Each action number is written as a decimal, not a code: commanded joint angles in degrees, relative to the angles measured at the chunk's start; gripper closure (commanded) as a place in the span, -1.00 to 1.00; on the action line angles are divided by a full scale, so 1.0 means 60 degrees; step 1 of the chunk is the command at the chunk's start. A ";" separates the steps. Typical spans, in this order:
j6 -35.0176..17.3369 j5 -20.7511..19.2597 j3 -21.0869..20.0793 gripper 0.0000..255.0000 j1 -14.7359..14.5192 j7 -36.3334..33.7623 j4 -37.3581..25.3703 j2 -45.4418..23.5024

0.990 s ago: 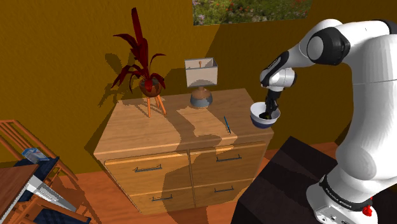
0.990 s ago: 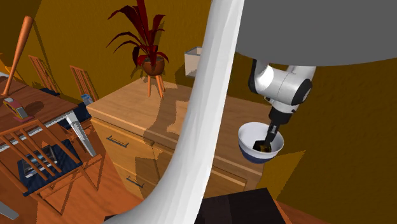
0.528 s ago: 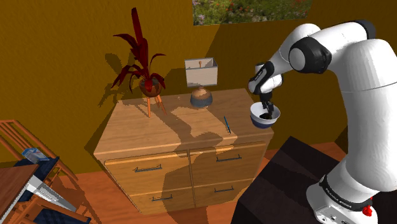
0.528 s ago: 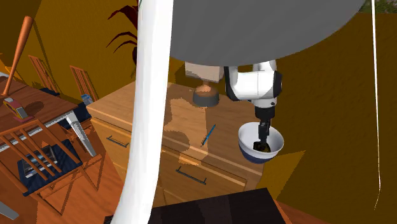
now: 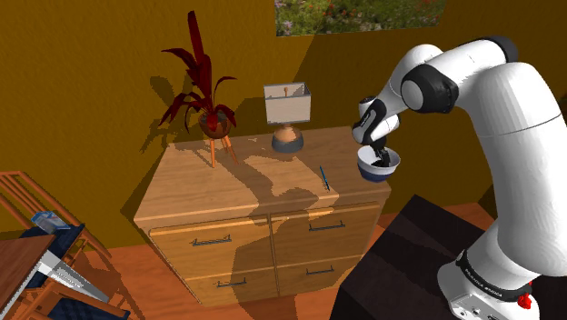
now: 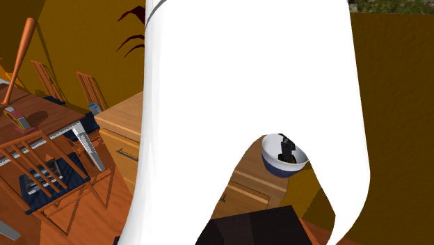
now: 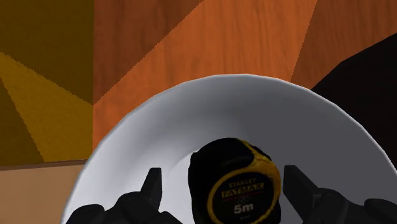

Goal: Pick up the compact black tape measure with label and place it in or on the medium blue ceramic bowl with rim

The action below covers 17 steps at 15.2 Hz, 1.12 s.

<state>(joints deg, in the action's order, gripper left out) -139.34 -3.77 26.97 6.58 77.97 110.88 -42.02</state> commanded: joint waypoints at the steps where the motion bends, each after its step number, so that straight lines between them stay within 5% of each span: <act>1: -0.0017 0.0002 -0.0019 -1.00 0.0017 0.0000 0.0083 -0.0093; 6: -0.0017 0.0002 -0.0019 -1.00 0.0017 0.0000 0.0083 -0.0093; 7: -0.0006 0.0004 -0.0020 1.00 0.0017 0.0000 0.0066 -0.0097; 17: 0.0055 -0.0030 0.0015 1.00 -0.0012 0.0006 0.0121 0.0021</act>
<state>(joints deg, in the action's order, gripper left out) -138.55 -3.76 26.80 6.49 78.05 111.12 -41.98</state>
